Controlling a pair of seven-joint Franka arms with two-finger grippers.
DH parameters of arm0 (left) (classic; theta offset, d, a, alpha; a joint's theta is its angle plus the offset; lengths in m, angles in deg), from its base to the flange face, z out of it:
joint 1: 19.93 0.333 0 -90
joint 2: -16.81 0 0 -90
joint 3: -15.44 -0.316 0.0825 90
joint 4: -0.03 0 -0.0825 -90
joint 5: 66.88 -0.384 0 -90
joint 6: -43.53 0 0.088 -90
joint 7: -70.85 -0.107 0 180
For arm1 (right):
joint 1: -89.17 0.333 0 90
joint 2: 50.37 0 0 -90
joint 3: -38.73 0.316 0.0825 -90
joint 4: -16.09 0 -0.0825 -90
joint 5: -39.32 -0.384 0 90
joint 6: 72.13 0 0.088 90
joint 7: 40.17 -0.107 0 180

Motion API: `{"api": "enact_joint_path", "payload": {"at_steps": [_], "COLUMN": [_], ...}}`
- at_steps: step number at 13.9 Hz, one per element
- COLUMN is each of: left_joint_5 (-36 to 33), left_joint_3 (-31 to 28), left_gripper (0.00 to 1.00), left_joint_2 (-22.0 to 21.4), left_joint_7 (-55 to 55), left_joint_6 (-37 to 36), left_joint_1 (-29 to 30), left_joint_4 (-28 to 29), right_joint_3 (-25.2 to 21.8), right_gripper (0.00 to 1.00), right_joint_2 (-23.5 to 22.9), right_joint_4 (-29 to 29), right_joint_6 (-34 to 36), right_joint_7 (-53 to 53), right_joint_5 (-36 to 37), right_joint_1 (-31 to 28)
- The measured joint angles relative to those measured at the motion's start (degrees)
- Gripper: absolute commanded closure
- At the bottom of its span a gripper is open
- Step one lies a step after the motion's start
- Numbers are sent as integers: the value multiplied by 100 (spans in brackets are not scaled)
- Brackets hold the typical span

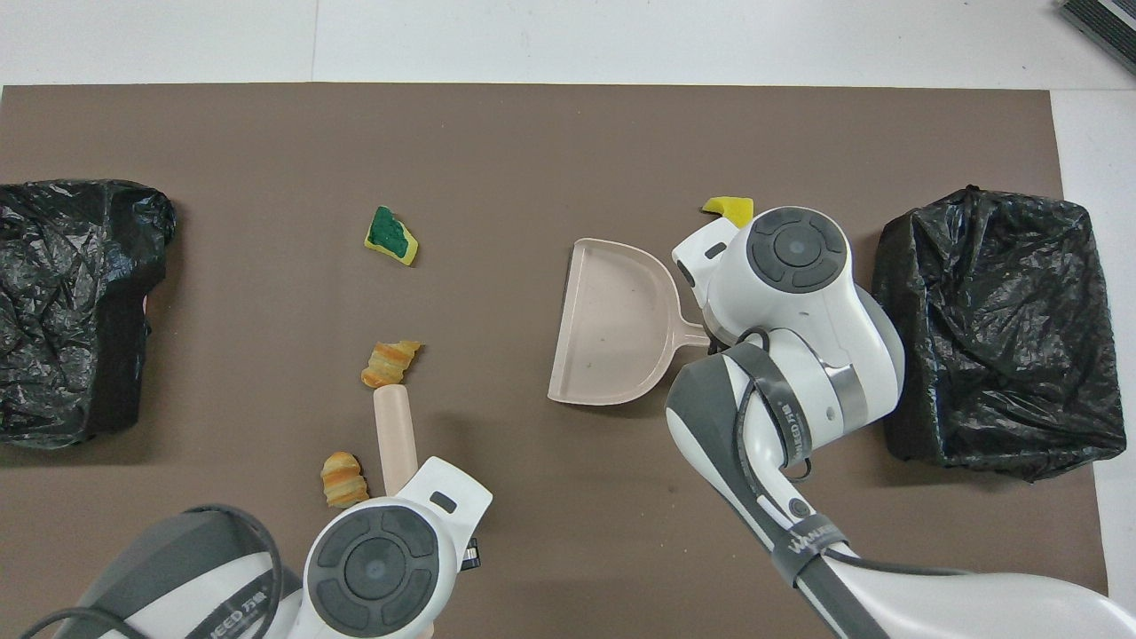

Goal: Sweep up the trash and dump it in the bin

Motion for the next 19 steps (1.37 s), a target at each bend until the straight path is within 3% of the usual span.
{"api": "enact_joint_path", "payload": {"at_steps": [6,11,16,19], "left_joint_5": [-116,-100,324,689], "left_joint_3": [2,18,25,89], "left_gripper": [100,100,100,100], "left_joint_2": [-467,-897,-827,-513], "left_joint_7": [171,363,557,570], "left_joint_6": [-130,-45,545,1175], "left_joint_1": [1034,1315,1419,1409], "left_joint_4": [716,1423,1785,1856], "right_joint_3": [5,13,27,16], "right_gripper": [100,100,100,100], "right_joint_2": [201,300,337,337], "right_joint_4": [415,614,641,688], "right_joint_6": [-365,-346,-305,-305], "right_joint_7": [349,665,1030,1063], "right_joint_5": [52,50,50,-139], "right_joint_1": [191,203,337,269]}}
